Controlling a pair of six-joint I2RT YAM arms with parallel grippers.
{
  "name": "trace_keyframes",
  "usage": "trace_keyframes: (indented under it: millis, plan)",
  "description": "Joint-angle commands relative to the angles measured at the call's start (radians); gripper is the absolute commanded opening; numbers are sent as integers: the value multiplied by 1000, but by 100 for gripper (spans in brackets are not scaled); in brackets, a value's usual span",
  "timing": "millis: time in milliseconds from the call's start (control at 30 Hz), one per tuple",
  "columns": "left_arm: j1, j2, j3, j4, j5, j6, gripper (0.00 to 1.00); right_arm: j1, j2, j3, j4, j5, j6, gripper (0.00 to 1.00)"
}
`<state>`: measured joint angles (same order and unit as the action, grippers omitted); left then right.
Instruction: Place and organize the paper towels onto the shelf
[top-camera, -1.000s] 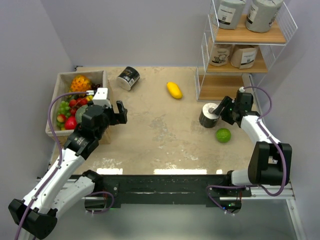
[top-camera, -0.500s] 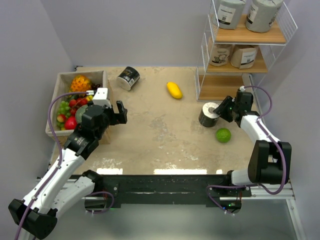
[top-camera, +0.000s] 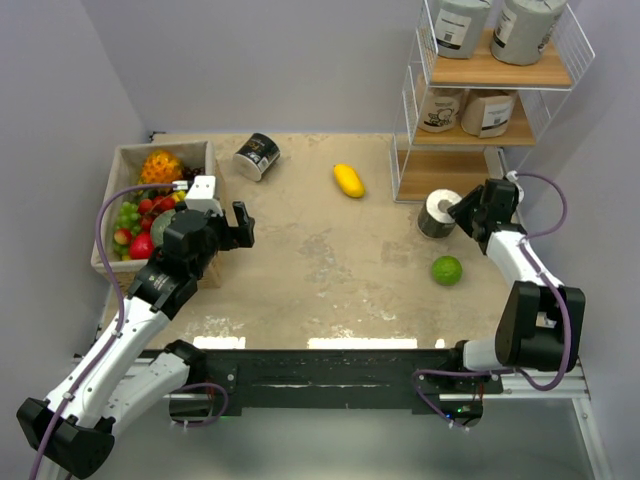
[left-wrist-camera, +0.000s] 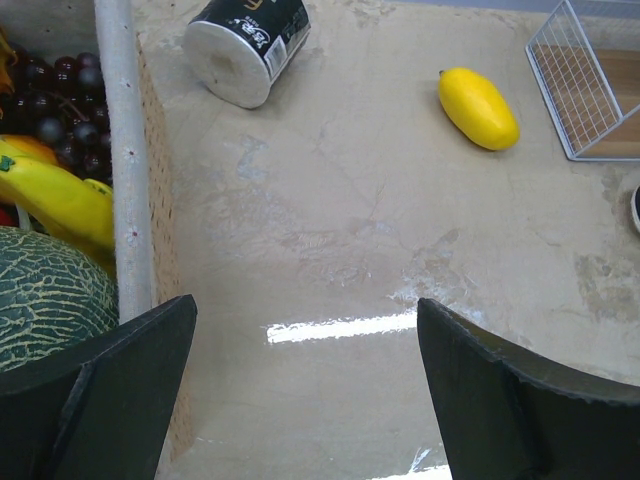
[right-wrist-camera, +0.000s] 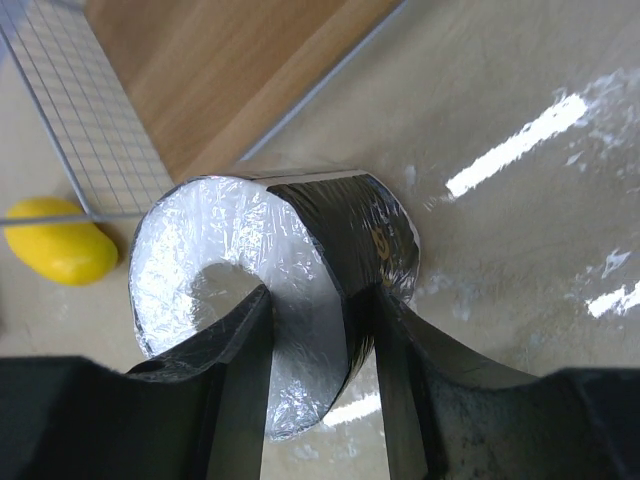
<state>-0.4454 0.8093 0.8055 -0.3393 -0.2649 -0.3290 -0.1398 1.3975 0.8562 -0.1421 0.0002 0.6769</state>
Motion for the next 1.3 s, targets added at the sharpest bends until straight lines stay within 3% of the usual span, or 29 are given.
trace_keyframes:
  millis: [0,400,767,1000,1267]
  plan:
    - [2,-15,-2,25,4,11,97,-32,-29,32,206,72,130,41]
    - [2,-18,-3,29,15,10,97,-93,121,72,430,147,329,41]
    - [2,-24,-5,34,23,13,97,-101,227,115,547,204,354,42]
    - [2,-25,-6,34,21,15,97,-106,294,176,538,221,369,44]
    - [-4,-25,-11,36,16,16,97,-107,331,149,654,231,408,45]
